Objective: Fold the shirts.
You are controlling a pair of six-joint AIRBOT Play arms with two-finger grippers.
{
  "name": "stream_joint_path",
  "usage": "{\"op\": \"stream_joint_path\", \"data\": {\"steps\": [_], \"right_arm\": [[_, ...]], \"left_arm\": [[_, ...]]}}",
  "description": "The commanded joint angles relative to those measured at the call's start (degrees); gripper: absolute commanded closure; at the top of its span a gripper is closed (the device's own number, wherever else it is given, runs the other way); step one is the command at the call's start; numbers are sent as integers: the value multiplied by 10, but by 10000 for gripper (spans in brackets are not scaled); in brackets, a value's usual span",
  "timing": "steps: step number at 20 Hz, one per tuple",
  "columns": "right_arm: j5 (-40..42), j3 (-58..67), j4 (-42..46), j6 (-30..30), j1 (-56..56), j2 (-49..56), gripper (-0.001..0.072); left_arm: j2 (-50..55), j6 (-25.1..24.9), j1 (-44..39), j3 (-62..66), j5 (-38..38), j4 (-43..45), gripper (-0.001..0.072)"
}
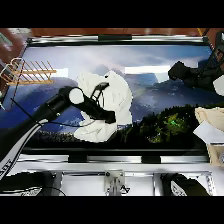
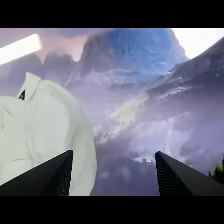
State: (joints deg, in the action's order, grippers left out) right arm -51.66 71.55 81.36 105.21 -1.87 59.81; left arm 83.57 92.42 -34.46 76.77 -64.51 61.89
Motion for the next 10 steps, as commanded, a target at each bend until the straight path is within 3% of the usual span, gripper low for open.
{"op": "stream_joint_path", "data": {"steps": [1,5,10], "right_arm": [[-16,2,1,-16,2,2,91],[-43,2,-50,-41,2,34,91],[-56,2,-206,-103,2,102,91]], "left_arm": [[-25,13,97,56,-15,-8,-13],[-40,13,271,101,-14,-7,-10],[64,15,345,81,-34,8,-10]]}}
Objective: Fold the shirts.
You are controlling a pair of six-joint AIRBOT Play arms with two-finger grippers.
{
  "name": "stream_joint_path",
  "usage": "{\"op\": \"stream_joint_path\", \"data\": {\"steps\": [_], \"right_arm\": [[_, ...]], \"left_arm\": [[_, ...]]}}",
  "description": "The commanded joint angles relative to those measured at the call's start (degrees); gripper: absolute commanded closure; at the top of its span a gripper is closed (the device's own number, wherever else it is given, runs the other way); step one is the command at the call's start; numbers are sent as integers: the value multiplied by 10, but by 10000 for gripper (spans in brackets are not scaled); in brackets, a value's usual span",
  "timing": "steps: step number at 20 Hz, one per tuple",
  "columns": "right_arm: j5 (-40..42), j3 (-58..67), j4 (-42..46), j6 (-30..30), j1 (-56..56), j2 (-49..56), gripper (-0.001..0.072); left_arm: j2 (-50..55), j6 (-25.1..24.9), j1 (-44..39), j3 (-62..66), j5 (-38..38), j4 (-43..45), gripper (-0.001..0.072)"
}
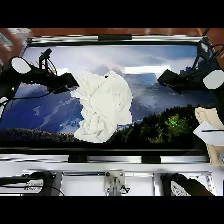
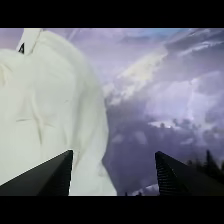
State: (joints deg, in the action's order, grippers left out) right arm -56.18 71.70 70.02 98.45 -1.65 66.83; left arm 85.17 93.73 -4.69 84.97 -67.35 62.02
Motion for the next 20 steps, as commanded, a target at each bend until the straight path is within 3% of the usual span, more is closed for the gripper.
{"op": "stream_joint_path", "data": {"steps": [1,2,3,8,9,11,13,15,16,20], "right_arm": [[-10,1,-115,-45,0,40,91],[-11,1,-132,-52,0,47,91],[-12,1,-147,-63,0,53,90],[-21,1,-201,-85,0,87,86],[-15,1,-224,-96,0,94,41],[22,1,-257,-107,-16,110,40],[72,1,-283,-113,-54,134,38],[110,1,-298,-116,-95,166,38],[120,4,-301,-116,-110,182,38],[123,35,-301,-117,-146,250,38]], "left_arm": [[70,14,52,-1,10,7,-9],[88,22,53,-1,29,5,1],[105,21,51,-1,48,-5,56],[183,13,34,-1,111,-57,45],[191,10,34,-1,115,-60,45],[202,-7,34,1,115,-70,56],[208,-6,33,2,115,-72,289],[208,-13,34,6,112,-73,603],[207,-50,36,18,94,-72,656],[182,-142,47,90,20,-70,656]]}}
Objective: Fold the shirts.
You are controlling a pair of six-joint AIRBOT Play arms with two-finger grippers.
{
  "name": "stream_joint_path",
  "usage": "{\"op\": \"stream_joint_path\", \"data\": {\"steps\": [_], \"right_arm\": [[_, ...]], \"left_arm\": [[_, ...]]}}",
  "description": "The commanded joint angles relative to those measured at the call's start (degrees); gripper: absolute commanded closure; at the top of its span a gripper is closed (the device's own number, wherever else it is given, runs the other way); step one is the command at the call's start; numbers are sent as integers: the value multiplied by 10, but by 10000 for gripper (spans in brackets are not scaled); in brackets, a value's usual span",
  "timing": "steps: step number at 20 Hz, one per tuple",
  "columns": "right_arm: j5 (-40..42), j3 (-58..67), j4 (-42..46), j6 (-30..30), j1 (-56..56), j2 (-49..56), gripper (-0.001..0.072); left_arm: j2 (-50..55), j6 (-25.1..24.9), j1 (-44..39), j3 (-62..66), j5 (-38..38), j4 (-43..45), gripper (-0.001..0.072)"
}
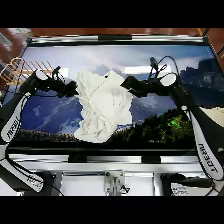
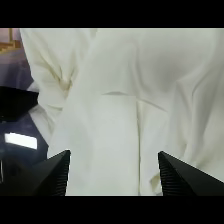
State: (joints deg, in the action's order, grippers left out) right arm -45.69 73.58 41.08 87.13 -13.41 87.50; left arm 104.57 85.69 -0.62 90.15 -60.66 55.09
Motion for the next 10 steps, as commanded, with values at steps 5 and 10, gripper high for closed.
{"op": "stream_joint_path", "data": {"steps": [5,10], "right_arm": [[19,55,-43,8,-62,110,38],[35,65,-51,50,-86,148,38]], "left_arm": [[-65,-105,-1,45,-66,-1,656],[-109,-122,-5,45,-73,-1,656]]}}
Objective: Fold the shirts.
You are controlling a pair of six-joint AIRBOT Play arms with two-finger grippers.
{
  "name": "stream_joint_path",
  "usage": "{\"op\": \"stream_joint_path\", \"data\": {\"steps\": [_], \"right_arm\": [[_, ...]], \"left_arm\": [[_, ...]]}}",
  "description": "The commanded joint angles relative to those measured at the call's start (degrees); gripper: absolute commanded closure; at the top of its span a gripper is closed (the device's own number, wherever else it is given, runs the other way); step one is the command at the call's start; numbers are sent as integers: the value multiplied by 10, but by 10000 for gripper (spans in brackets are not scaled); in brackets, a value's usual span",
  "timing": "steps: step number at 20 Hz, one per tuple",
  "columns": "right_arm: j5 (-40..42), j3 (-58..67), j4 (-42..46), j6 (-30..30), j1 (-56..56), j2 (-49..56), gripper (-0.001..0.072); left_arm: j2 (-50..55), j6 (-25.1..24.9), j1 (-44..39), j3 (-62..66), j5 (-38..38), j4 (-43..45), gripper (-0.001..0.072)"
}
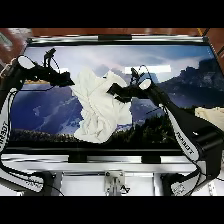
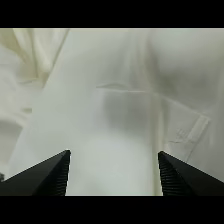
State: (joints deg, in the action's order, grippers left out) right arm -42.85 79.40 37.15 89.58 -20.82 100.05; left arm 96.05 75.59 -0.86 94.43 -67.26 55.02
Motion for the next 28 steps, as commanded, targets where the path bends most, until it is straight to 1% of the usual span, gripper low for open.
{"op": "stream_joint_path", "data": {"steps": [1,6,7,8,9,10,11,13,15,16,18,19,20,21,22,23,24,25,26,27,28], "right_arm": [[2,7,-19,30,-12,28,38],[-4,7,-61,29,-26,43,43],[-3,7,-69,28,-33,46,103],[-2,6,-72,25,-38,48,278],[5,7,-71,21,-40,46,569],[10,7,-76,10,-37,40,636],[14,7,-78,-15,-29,26,636],[19,7,-77,-87,1,-26,637],[3,12,-72,-157,37,-103,637],[-14,24,-61,-181,52,-146,637],[-40,55,-27,-189,69,-230,637],[-46,66,-9,-179,70,-270,637],[-59,74,12,-136,69,-310,637],[-89,74,35,-65,67,-345,637],[-135,74,61,-11,66,-369,637],[-202,74,93,19,66,-388,637],[-265,73,140,44,66,-398,637],[-320,67,215,80,56,-404,637],[-355,55,293,116,38,-405,637],[-367,31,356,149,14,-405,636],[-351,-13,395,181,-17,-405,637]], "left_arm": [[-32,-24,-7,2,-7,0,656],[-59,-31,-43,2,11,-1,657],[-62,-31,-54,2,20,-1,656],[-64,-32,-64,2,26,-1,656],[-66,-32,-71,2,28,0,657],[-69,-31,-75,2,27,0,656],[-74,-31,-76,2,27,0,657],[-91,-31,-68,15,27,-2,656],[-113,-31,-62,69,27,-24,656],[-123,-31,-61,108,27,-43,656],[-139,-31,-65,204,27,-96,656],[-146,-29,-70,242,27,-116,657],[-158,-29,-79,261,27,-126,657],[-172,-30,-89,257,24,-119,657],[-186,-30,-98,242,7,-97,657],[-193,-29,-106,223,-21,-68,657],[-194,-23,-113,200,-50,-41,658],[-189,-7,-122,171,-74,-16,657],[-184,8,-129,137,-82,4,658],[-177,12,-138,98,-82,12,657],[-169,12,-147,62,-77,11,658]]}}
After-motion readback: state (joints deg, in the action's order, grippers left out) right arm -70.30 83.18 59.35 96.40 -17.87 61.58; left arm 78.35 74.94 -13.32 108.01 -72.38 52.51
